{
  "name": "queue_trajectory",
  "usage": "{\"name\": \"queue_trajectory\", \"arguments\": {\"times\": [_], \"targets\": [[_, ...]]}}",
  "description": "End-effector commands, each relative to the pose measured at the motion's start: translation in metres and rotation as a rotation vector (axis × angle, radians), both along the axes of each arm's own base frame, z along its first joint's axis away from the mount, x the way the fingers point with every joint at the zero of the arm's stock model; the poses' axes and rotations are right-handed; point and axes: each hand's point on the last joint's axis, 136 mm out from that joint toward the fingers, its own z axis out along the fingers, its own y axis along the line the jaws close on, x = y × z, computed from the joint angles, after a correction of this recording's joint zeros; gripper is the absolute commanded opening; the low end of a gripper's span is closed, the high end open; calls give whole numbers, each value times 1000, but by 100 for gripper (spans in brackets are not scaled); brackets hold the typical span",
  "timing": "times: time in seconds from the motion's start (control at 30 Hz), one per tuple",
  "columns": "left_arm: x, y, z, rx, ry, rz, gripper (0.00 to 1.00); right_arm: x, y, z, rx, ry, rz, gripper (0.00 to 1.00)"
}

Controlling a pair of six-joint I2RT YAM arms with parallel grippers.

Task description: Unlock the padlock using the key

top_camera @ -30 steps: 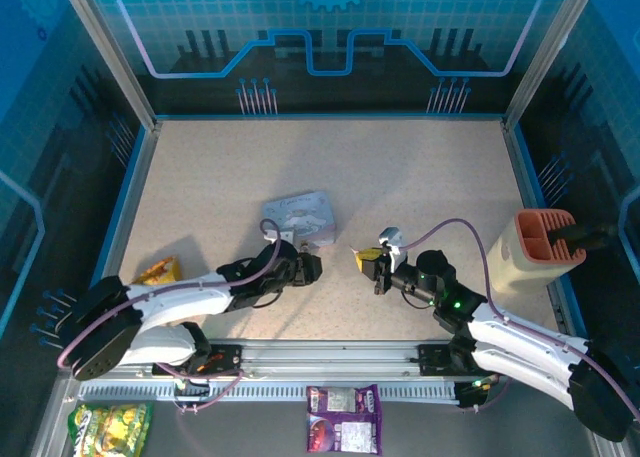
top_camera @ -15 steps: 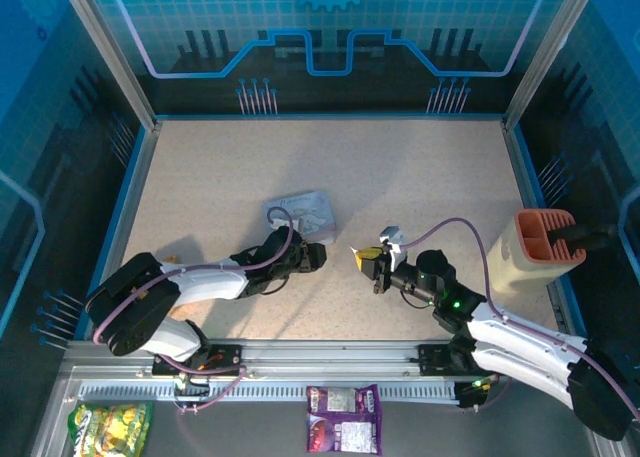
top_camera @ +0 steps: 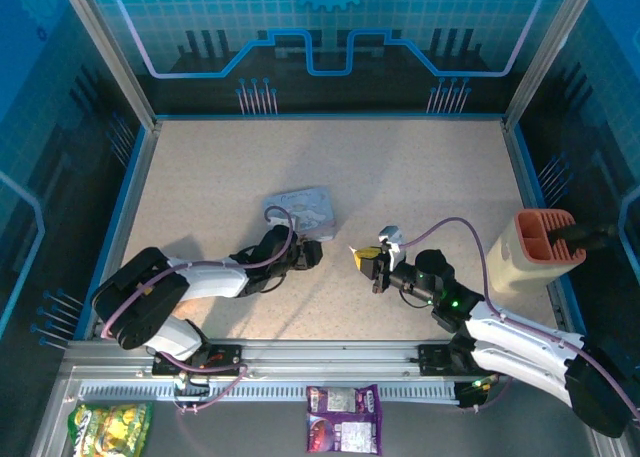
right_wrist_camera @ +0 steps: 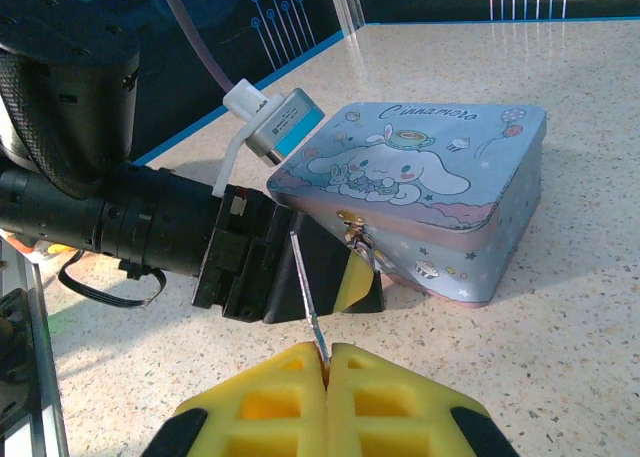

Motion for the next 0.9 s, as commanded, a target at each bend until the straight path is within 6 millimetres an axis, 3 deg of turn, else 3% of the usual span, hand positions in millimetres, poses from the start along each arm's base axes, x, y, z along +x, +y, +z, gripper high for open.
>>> {"name": "queue_trajectory", "arguments": {"times": [0.0,0.37,0.87], "targets": [[4,-3,-2,-4,-29,-21,66,2,5,16,32,-30,4,0],[16,-7,-17,-61,-33,25,60,1,8,16,30,-27,16,0],[24,-9,-30,-109,40,38,28,8,2,8,45,49,-45,0]]}}
